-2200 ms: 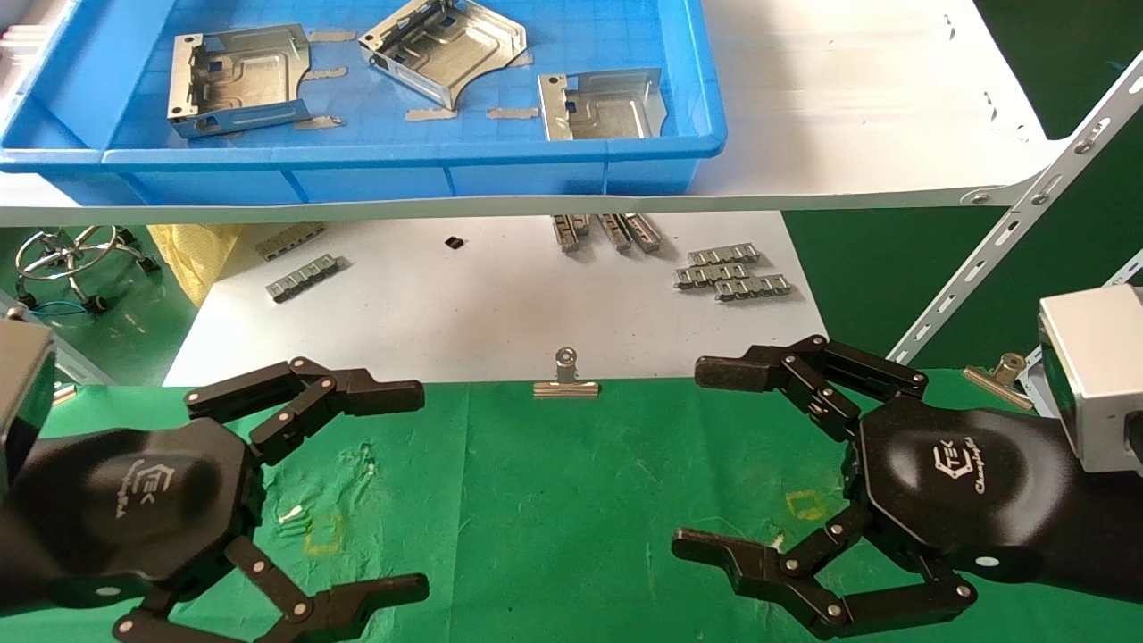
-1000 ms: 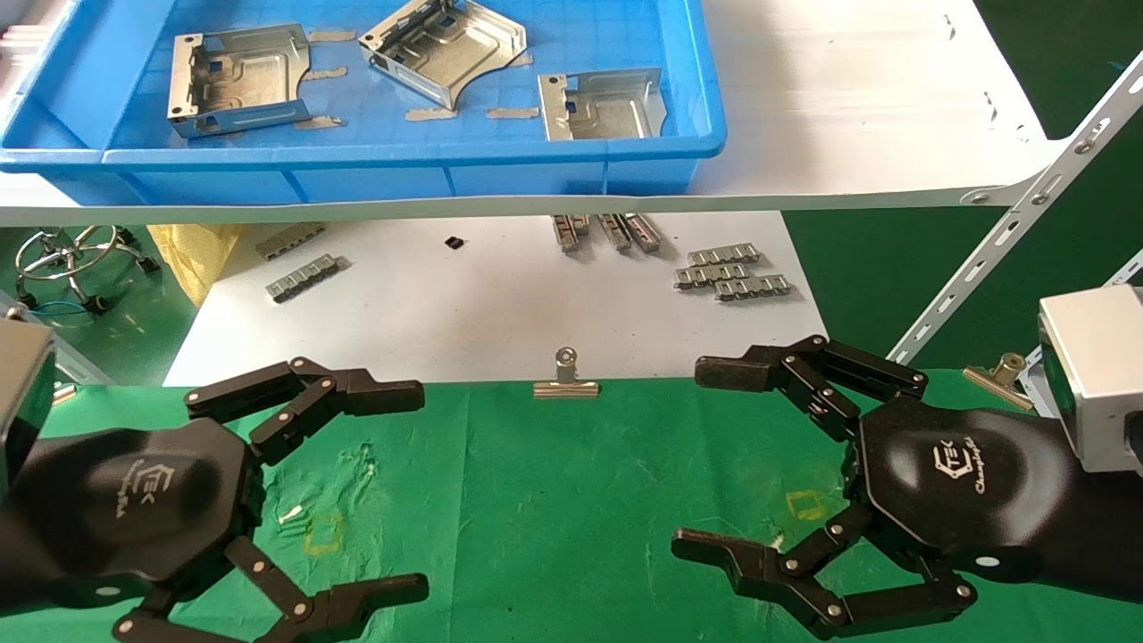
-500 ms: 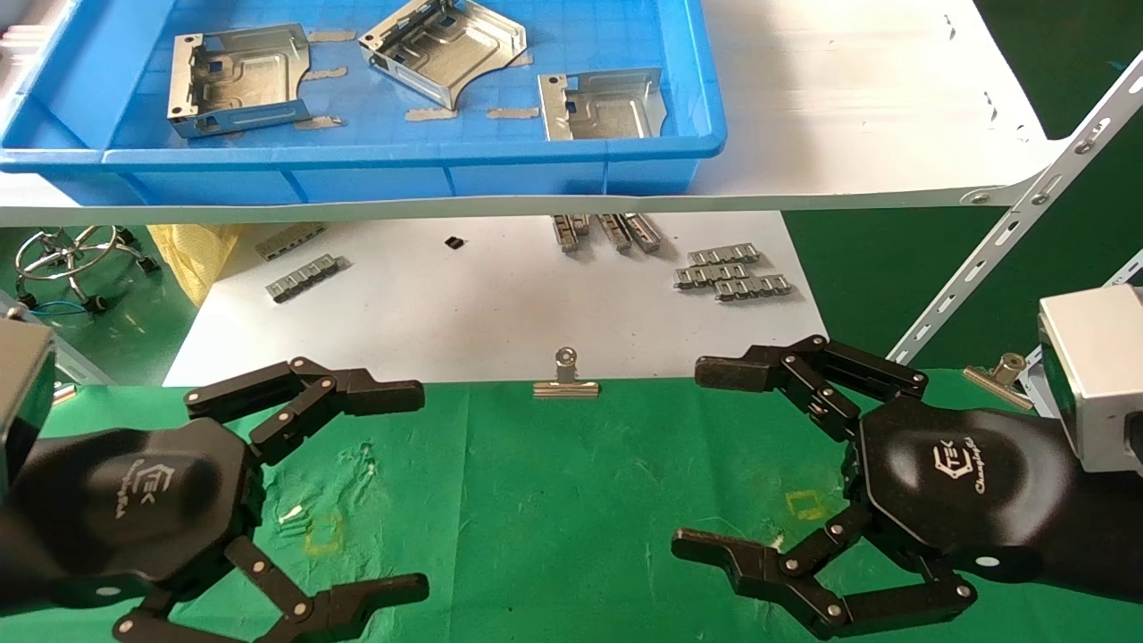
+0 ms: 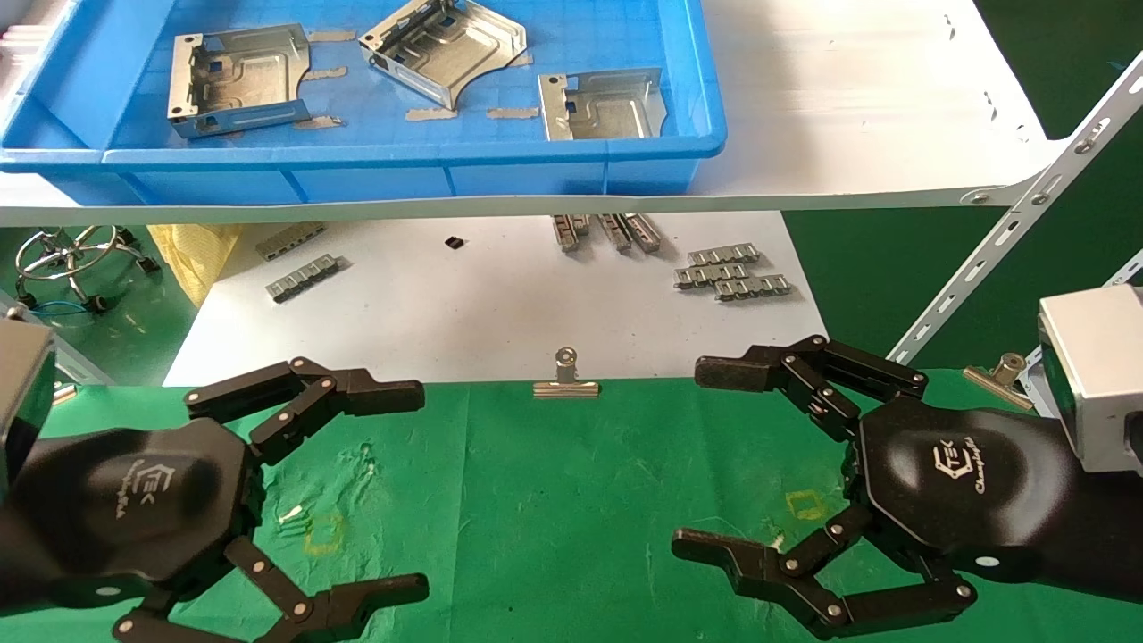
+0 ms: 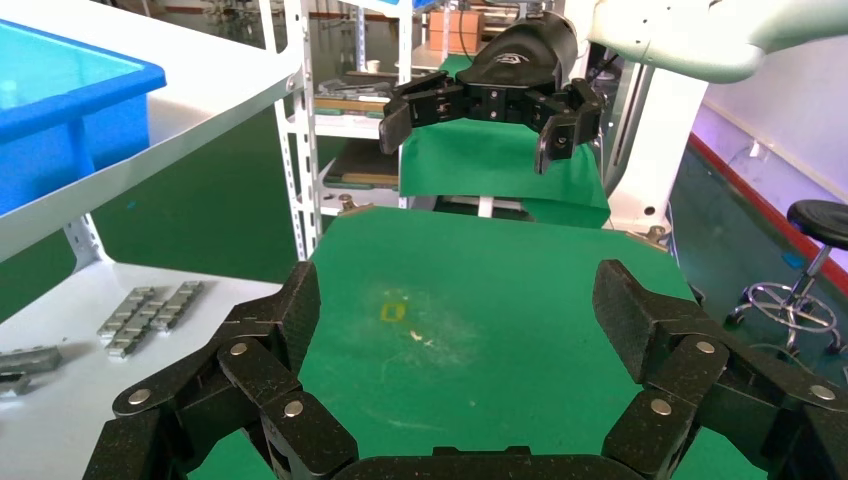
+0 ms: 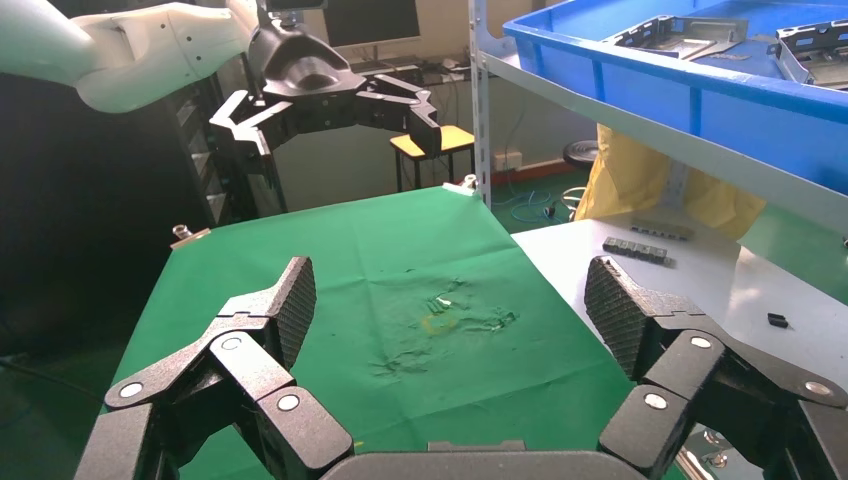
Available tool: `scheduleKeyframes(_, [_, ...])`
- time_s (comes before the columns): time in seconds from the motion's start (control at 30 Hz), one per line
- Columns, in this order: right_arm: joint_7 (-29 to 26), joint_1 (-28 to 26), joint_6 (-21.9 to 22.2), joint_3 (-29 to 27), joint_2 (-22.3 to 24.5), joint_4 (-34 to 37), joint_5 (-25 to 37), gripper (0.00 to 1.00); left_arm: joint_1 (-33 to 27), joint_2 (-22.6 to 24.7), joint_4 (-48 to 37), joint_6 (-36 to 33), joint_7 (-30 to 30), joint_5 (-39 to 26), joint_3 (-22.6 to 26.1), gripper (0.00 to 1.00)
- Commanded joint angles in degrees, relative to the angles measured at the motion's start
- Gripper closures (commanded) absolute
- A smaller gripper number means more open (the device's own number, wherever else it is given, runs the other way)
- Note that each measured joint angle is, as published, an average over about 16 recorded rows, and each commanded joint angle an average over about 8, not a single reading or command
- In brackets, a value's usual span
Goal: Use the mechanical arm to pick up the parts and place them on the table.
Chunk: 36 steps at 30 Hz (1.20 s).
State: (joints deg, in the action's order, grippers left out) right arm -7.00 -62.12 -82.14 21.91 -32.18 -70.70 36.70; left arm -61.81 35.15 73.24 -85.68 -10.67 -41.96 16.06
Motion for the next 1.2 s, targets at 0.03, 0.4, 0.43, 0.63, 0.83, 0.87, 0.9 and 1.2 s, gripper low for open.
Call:
scheduleKeyframes(0.03, [0.0,0.0,0.0,0.0,0.0,0.0,0.0,1.00,0.0,0.0,0.0,0.0,0.0,0.0,0.0,0.00])
scheduleKeyframes(0.4, [0.0,0.0,0.0,0.0,0.0,0.0,0.0,1.00,0.0,0.0,0.0,0.0,0.0,0.0,0.0,0.00])
scheduleKeyframes(0.43, [0.0,0.0,0.0,0.0,0.0,0.0,0.0,1.00,0.0,0.0,0.0,0.0,0.0,0.0,0.0,0.00])
scheduleKeyframes(0.63, [0.0,0.0,0.0,0.0,0.0,0.0,0.0,1.00,0.0,0.0,0.0,0.0,0.0,0.0,0.0,0.00])
scheduleKeyframes(0.83, [0.0,0.0,0.0,0.0,0.0,0.0,0.0,1.00,0.0,0.0,0.0,0.0,0.0,0.0,0.0,0.00])
scheduleKeyframes(0.87, [0.0,0.0,0.0,0.0,0.0,0.0,0.0,1.00,0.0,0.0,0.0,0.0,0.0,0.0,0.0,0.00])
scheduleKeyframes(0.9, [0.0,0.0,0.0,0.0,0.0,0.0,0.0,1.00,0.0,0.0,0.0,0.0,0.0,0.0,0.0,0.00])
scheduleKeyframes(1.2, [0.0,0.0,0.0,0.0,0.0,0.0,0.0,1.00,-0.1,0.0,0.1,0.0,0.0,0.0,0.0,0.00])
